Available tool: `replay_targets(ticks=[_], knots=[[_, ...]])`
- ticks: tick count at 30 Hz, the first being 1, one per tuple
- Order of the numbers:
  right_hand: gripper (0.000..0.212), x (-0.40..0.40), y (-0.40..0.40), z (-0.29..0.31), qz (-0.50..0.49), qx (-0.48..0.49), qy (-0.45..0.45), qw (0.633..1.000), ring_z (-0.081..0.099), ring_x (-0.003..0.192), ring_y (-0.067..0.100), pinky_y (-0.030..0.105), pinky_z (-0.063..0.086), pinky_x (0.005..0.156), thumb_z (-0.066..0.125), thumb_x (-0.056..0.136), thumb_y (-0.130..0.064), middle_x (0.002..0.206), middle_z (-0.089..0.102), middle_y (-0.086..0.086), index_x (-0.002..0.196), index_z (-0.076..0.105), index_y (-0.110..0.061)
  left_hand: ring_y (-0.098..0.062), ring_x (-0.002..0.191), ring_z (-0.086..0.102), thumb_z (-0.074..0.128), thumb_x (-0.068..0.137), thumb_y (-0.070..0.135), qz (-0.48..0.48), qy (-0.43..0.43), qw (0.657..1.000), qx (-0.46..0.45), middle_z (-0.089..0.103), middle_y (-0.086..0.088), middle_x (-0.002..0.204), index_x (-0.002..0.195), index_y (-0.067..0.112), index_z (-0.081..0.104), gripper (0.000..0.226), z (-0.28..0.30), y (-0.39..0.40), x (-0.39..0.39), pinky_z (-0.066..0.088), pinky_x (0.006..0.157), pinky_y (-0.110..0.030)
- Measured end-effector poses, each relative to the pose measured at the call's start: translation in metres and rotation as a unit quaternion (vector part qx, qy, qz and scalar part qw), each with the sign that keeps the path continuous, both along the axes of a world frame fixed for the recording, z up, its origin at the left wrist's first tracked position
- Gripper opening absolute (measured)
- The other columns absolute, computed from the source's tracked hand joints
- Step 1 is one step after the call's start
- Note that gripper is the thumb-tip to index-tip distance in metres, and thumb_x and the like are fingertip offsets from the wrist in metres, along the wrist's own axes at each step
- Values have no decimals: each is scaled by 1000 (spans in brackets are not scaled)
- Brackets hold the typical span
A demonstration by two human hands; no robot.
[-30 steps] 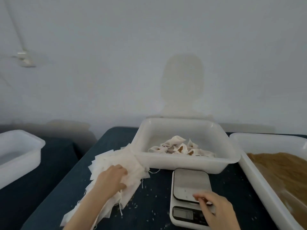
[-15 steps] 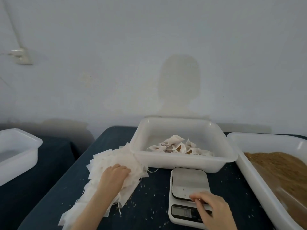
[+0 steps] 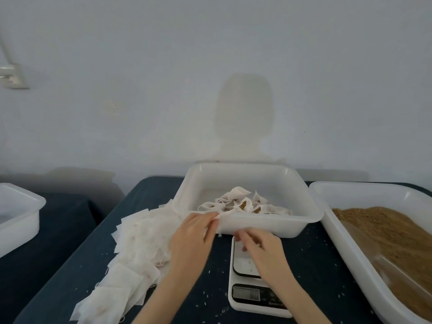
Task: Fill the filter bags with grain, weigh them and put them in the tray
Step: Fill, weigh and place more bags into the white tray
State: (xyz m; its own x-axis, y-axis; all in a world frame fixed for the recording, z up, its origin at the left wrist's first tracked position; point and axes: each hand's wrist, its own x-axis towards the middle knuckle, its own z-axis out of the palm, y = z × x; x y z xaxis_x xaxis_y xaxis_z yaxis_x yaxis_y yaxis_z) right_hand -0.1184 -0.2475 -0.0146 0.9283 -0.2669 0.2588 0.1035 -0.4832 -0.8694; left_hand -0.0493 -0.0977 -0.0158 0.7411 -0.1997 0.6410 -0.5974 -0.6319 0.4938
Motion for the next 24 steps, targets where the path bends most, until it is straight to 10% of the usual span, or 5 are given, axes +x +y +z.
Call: replay_targets(ticks=[13,24], knots=[[22,7,-49,11,-26,261,128,957,71,67,13,16,53,58,49,99,-18,84,76,3,97,69,-9,8,105,50,63,91,29,-126,28,992,8,64,20,113,119,30,67,29,-25,-65,-10,44,85,-12],[39,3,-75,4,-39,189,150,970,65,59,3,11,47,56,69,86,-38,71,67,2,92,70,0,22,126,12,75,68,45,-264,171,945,93,10,50,132,134,64,-2,103,-29,-70,4,17,108,-15]])
